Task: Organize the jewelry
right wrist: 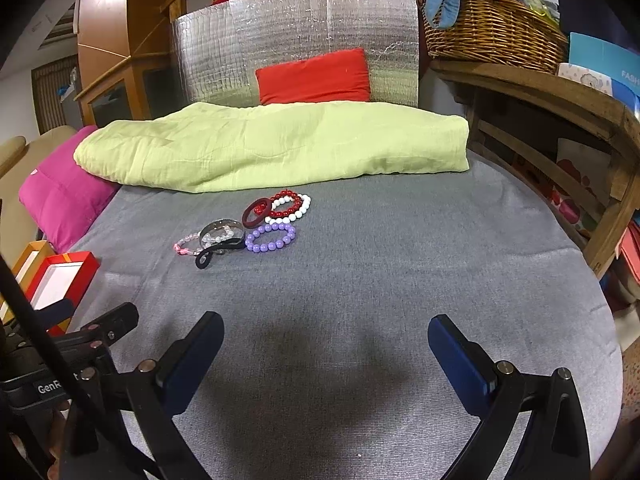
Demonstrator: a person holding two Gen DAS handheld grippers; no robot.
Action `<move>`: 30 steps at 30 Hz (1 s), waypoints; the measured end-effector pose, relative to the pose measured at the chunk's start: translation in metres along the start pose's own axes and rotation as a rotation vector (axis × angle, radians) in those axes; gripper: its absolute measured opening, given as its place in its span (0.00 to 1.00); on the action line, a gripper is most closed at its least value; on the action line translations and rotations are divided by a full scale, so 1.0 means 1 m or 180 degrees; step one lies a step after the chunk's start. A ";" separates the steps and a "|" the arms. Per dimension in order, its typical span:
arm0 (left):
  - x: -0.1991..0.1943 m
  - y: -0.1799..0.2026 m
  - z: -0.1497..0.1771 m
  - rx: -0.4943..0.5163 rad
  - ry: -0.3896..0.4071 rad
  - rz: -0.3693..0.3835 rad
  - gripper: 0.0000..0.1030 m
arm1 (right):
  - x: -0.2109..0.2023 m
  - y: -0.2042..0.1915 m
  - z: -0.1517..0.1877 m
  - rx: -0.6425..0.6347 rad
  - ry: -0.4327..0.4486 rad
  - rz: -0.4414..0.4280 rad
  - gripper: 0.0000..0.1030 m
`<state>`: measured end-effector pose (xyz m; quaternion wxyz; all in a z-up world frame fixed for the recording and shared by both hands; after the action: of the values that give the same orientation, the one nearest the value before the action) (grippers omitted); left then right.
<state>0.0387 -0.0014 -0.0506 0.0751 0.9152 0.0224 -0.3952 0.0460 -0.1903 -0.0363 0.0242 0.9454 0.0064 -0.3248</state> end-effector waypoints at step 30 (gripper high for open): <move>0.003 0.001 0.002 0.0039 0.0004 -0.0063 1.00 | 0.005 0.000 0.001 0.0007 -0.0020 0.0002 1.00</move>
<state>0.0398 -0.0025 -0.0538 0.0655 0.9157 0.0292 -0.3955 0.0492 -0.1905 -0.0400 0.0232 0.9445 0.0057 -0.3278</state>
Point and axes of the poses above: each gripper's, at about its wrist camera, not at the fingertips, and x roughly the way its jaws point, y to its right, z to its underside, the point moved 5 cm from there along x, roughly the way its jaws point, and after that the axes turned 8 degrees about -x, right-handed, at the moved point
